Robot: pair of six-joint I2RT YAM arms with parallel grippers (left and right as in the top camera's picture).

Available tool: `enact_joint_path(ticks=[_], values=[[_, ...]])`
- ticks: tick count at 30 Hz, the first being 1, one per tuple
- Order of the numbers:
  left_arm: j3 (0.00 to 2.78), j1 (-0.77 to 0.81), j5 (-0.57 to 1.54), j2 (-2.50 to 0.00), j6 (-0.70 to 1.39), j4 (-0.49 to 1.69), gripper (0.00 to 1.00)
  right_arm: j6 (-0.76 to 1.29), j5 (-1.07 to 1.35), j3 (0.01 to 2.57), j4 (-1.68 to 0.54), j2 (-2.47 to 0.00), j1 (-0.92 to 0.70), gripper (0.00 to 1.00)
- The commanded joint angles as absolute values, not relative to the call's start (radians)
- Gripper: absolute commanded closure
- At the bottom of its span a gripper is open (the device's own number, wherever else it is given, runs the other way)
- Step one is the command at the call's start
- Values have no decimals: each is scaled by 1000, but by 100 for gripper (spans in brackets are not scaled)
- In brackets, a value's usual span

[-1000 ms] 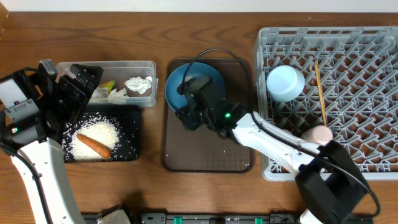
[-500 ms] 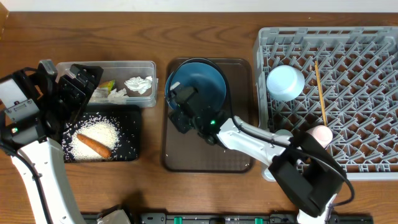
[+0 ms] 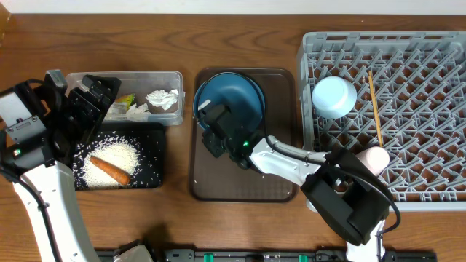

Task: Sort waste into correct bins and load items into the dishwasher rack
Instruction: 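Close the right gripper on the blue plate's rim and tilt it up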

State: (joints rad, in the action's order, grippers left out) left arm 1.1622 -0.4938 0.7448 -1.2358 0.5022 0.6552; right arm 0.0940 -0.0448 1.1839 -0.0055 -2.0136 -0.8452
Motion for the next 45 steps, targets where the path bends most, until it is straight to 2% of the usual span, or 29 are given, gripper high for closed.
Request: enact_joint_path(ticks=[1,7,10,13,19,25,29,35,45], values=[[1182,-498,747,-1222,510,659,2,88,-56,1196,-9,-2014,-855,70],[1182,-498,747,-1222,510,659,2,88,-56,1196,-22,-2014,-858,77],[1182,-498,747,-1222,510,659,2,68,-56,1196,-23,-2010,-858,70],[1182,-498,747,-1222,510,659,2,35,-57,1196,-30,-1995,-858,69],[1182,-498,747,-1222,510,659,2,25,-74,1196,-65,-1948,-856,79],[1182,-498,747,-1222,510,659,2,22,-79,1196,-114,-1921,-856,78],[1182,-498,747,-1222,510,659,2,20,-79,1196,-115,-1919,-856,85],[1182,-498,747,-1222,510,659,2,21,-78,1196,-120,-1919,-856,77],[1182,-498,747,-1222,510,659,2,21,-79,1196,-176,-1920,-856,77]])
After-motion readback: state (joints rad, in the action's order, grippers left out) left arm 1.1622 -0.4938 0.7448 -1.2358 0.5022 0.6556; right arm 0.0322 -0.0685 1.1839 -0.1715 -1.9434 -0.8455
